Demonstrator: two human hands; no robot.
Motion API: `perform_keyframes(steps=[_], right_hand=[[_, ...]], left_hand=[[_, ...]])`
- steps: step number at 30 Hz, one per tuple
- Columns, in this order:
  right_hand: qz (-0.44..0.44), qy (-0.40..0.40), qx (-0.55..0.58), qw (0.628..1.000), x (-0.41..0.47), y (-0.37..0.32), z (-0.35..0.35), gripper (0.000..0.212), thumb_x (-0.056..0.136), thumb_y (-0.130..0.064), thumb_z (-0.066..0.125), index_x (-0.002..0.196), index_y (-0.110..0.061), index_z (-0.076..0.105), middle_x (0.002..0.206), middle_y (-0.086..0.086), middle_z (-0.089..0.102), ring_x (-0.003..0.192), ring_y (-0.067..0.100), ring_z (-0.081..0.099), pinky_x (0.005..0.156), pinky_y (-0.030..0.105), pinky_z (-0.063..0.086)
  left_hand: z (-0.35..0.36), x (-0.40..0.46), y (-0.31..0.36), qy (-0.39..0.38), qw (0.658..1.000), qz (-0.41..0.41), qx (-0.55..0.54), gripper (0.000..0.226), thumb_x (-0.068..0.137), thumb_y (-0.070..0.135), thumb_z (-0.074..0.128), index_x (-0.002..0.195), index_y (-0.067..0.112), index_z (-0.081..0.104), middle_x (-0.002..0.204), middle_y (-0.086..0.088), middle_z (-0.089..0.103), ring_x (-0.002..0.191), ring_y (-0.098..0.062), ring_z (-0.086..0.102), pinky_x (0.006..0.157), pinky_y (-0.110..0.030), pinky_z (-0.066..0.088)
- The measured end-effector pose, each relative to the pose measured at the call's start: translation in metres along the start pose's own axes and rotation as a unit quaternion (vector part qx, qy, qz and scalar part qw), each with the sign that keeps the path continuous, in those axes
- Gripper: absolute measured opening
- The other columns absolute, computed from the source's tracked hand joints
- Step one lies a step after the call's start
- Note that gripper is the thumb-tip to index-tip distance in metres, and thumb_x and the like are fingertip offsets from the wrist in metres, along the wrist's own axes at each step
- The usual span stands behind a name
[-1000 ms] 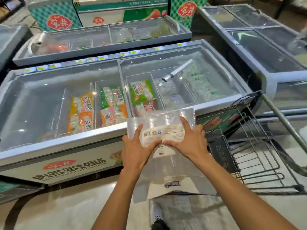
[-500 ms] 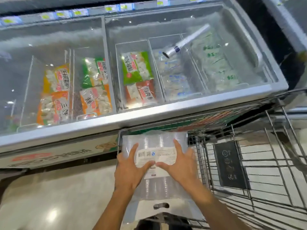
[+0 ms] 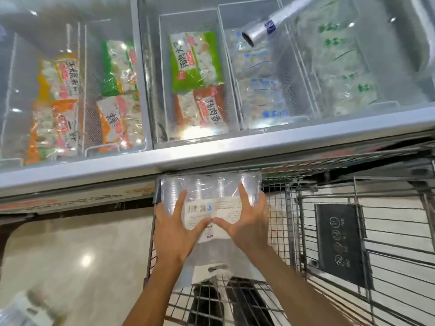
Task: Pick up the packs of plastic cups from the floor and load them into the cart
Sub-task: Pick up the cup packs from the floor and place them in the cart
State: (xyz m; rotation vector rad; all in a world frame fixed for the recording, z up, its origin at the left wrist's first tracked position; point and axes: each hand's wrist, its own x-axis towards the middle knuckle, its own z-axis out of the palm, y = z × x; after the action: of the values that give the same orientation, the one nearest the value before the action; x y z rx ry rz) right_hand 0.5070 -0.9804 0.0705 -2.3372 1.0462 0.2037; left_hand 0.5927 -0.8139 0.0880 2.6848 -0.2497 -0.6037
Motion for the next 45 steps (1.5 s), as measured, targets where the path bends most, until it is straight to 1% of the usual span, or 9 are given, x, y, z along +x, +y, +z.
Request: perform_keyframes(steps=[7, 12, 15, 18, 24, 30, 35, 41, 45], right_hand=[[0.009, 0.015, -0.072, 0.997, 0.01, 0.008, 0.016, 0.125, 0.056, -0.106, 0.048, 0.161, -0.045, 0.019, 0.151, 0.031, 0.036, 0.123, 0.045, 0.051, 0.093, 0.05, 0.052], [0.008, 0.003, -0.068, 0.998, 0.006, 0.011, 0.019, 0.122, 0.06, -0.107, 0.042, 0.162, -0.044, 0.018, 0.153, 0.03, 0.034, 0.118, 0.045, 0.052, 0.089, 0.05, 0.053], [-0.002, -0.029, -0.021, 0.999, 0.003, 0.015, 0.01, 0.116, 0.063, -0.104, 0.045, 0.161, -0.052, 0.01, 0.162, 0.026, 0.018, 0.128, 0.048, 0.047, 0.094, 0.056, 0.053], [0.012, -0.091, 0.006, 0.996, -0.001, 0.013, -0.015, 0.112, 0.067, -0.097, 0.052, 0.156, -0.06, -0.003, 0.169, 0.011, -0.014, 0.151, 0.047, 0.021, 0.112, 0.057, 0.041], [-0.017, -0.075, -0.044, 0.996, -0.015, -0.017, -0.068, 0.107, 0.072, -0.097, 0.044, 0.159, -0.053, 0.001, 0.166, 0.012, -0.006, 0.143, 0.044, 0.029, 0.106, 0.053, 0.048], [-0.134, -0.061, -0.084, 0.985, -0.048, -0.088, -0.125, 0.104, 0.075, -0.095, 0.041, 0.162, -0.048, 0.006, 0.168, 0.02, 0.005, 0.151, 0.044, 0.019, 0.118, 0.055, 0.032], [-0.255, -0.032, -0.123, 0.958, -0.1, -0.149, -0.157, 0.1, 0.08, -0.089, 0.048, 0.162, -0.044, 0.012, 0.168, 0.021, 0.01, 0.149, 0.045, 0.022, 0.117, 0.058, 0.033], [-0.375, -0.018, -0.156, 0.913, -0.194, -0.235, -0.141, 0.098, 0.08, -0.088, 0.05, 0.161, -0.041, 0.021, 0.167, 0.02, 0.012, 0.151, 0.044, 0.017, 0.116, 0.059, 0.029], [-0.472, 0.008, -0.171, 0.865, -0.282, -0.288, -0.112, 0.092, 0.082, -0.088, 0.047, 0.154, -0.032, 0.035, 0.157, 0.023, 0.03, 0.14, 0.043, 0.034, 0.109, 0.055, 0.038]], left_hand=[[0.025, 0.012, -0.015, 0.016, 1.0, 0.014, 0.001, 0.102, 0.071, 0.092, 0.059, 0.157, 0.062, 0.012, 0.164, -0.018, 0.022, 0.149, -0.043, 0.033, 0.095, -0.058, 0.056], [0.022, 0.011, -0.014, 0.001, 1.0, 0.016, -0.013, 0.102, 0.072, 0.092, 0.059, 0.155, 0.064, 0.007, 0.166, -0.015, 0.017, 0.15, -0.042, 0.031, 0.099, -0.056, 0.054], [0.014, 0.007, -0.006, -0.015, 1.0, 0.003, 0.01, 0.103, 0.071, 0.095, 0.053, 0.156, 0.064, 0.003, 0.167, -0.016, 0.011, 0.151, -0.041, 0.029, 0.099, -0.051, 0.053], [0.001, -0.002, 0.004, 0.02, 0.998, 0.014, 0.063, 0.104, 0.072, 0.096, 0.048, 0.16, 0.054, 0.014, 0.168, -0.02, 0.009, 0.151, -0.044, 0.025, 0.103, -0.054, 0.05], [-0.051, -0.031, 0.026, 0.068, 0.994, 0.003, 0.085, 0.099, 0.075, 0.096, 0.042, 0.159, 0.046, 0.031, 0.171, -0.014, 0.011, 0.15, -0.043, 0.026, 0.106, -0.055, 0.047], [-0.122, -0.083, 0.016, 0.138, 0.986, -0.027, 0.09, 0.101, 0.076, 0.099, 0.036, 0.159, 0.042, 0.032, 0.167, -0.02, 0.024, 0.144, -0.048, 0.034, 0.108, -0.059, 0.044], [-0.193, -0.145, -0.02, 0.22, 0.97, -0.055, 0.091, 0.098, 0.079, 0.096, 0.032, 0.16, 0.04, 0.031, 0.165, -0.019, 0.029, 0.144, -0.045, 0.037, 0.109, -0.056, 0.043], [-0.25, -0.245, -0.1, 0.319, 0.936, -0.137, 0.051, 0.095, 0.078, 0.096, 0.041, 0.153, 0.037, 0.044, 0.162, -0.018, 0.035, 0.141, -0.042, 0.04, 0.106, -0.057, 0.047], [-0.278, -0.331, -0.164, 0.376, 0.907, -0.186, 0.028, 0.091, 0.077, 0.093, 0.047, 0.149, 0.036, 0.048, 0.159, -0.013, 0.04, 0.141, -0.039, 0.039, 0.106, -0.06, 0.044]])
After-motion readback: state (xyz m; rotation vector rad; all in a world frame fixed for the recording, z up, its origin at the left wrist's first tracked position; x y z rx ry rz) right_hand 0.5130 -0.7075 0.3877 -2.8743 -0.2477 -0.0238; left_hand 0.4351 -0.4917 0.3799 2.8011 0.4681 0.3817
